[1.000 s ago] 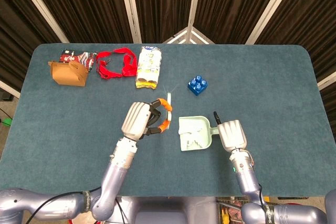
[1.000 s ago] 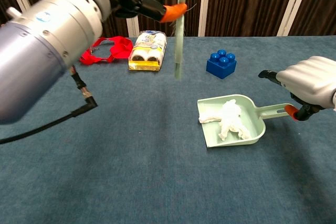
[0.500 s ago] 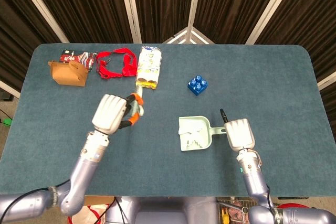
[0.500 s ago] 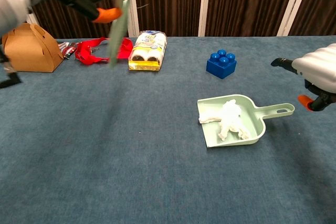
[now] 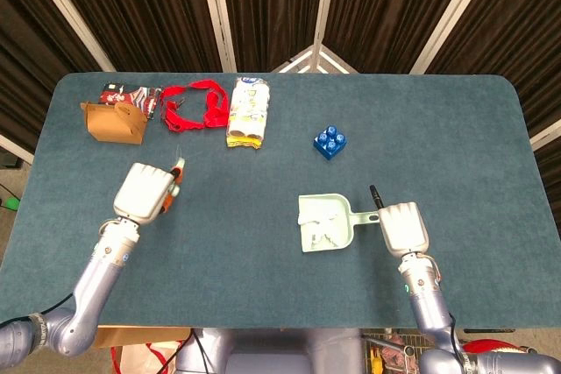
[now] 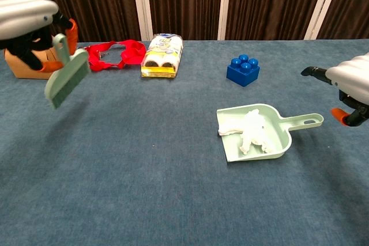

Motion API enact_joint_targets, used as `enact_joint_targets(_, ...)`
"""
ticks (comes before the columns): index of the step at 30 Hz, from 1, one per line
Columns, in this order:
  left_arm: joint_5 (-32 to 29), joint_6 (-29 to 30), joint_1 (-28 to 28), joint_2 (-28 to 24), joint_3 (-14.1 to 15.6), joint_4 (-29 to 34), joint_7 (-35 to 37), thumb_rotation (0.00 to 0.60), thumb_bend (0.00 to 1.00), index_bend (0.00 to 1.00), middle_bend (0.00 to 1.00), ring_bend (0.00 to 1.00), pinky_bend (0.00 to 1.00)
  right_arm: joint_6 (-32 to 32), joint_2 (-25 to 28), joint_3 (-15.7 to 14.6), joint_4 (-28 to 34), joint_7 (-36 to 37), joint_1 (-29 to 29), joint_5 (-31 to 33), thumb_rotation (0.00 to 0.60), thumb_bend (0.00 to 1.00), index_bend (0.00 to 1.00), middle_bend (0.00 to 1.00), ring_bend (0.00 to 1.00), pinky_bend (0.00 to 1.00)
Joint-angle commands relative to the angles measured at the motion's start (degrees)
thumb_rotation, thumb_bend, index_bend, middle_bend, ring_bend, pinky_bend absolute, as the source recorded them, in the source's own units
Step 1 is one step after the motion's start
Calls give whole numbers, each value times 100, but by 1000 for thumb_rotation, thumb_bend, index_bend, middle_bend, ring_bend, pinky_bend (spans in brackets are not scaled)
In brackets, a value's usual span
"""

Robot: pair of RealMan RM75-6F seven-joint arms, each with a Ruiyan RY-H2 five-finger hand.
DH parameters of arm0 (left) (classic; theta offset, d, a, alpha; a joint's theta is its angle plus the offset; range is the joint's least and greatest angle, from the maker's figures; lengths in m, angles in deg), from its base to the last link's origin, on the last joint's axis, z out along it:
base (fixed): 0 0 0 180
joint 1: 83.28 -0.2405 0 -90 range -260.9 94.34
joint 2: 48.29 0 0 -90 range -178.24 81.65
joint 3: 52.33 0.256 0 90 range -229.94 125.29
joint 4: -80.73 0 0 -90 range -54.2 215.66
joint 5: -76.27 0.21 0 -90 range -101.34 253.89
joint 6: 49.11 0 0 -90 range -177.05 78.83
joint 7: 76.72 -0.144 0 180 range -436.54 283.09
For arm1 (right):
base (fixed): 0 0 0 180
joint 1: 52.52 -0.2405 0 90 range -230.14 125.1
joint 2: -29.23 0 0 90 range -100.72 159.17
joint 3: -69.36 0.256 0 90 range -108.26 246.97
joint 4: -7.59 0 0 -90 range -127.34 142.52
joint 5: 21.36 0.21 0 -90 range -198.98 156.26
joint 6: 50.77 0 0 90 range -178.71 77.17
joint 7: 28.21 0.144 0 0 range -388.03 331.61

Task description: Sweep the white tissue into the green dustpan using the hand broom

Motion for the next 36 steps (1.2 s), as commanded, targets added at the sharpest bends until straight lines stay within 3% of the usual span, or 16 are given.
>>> enact_joint_targets(1,-284,-64,-14,-30,141,-138,-184,600,223,379,841,943,1000,1,-11,-13,-17,13,14,-11,600,502,0,890,846,900)
enact_joint_targets(3,-356,-60,-21,2,149,-127,-119,600,94,212,738,907,1000,0,-21,-4,-20,26,23,7,600,502,0,890,846,900)
enact_joint_targets(7,-139,-30,-28,67,175,-163,203,600,4,40,560,834,996,0,-19,20,1,19,23,31,600,502,0,889,846,900)
enact_joint_targets(10,27,33,-31,94,185,-149,356,600,0,1,434,756,950,23,0,30,29,21,25,-5,600,502,0,890,844,900)
enact_joint_targets(14,233,195,-83,104,174,-39,583,600,0,0,256,583,789,45,58,48,54,44,33,-51,600,502,0,886,826,891)
enact_joint_targets(18,490,416,-220,1,198,236,898,600,0,0,128,398,620,66,180,88,74,200,81,-98,600,503,0,818,763,822)
enact_joint_targets(21,662,576,-388,-141,259,497,1232,600,0,0,93,329,551,41,317,84,136,431,153,-173,600,502,0,706,645,702)
enact_joint_targets(28,1067,934,-1031,-745,756,1075,2044,600,0,0,11,87,277,-38,785,-107,349,1331,498,-554,600,471,0,126,40,127)
enact_joint_targets(31,1431,1093,-1357,-1010,1126,1080,2379,600,0,0,0,12,157,1,993,-226,425,1841,715,-839,600,390,0,3,0,15)
enact_joint_targets(36,2233,1508,-1877,-1277,1700,754,2822,600,0,0,0,0,84,271,1314,-525,480,2707,1137,-1658,600,292,0,0,0,0)
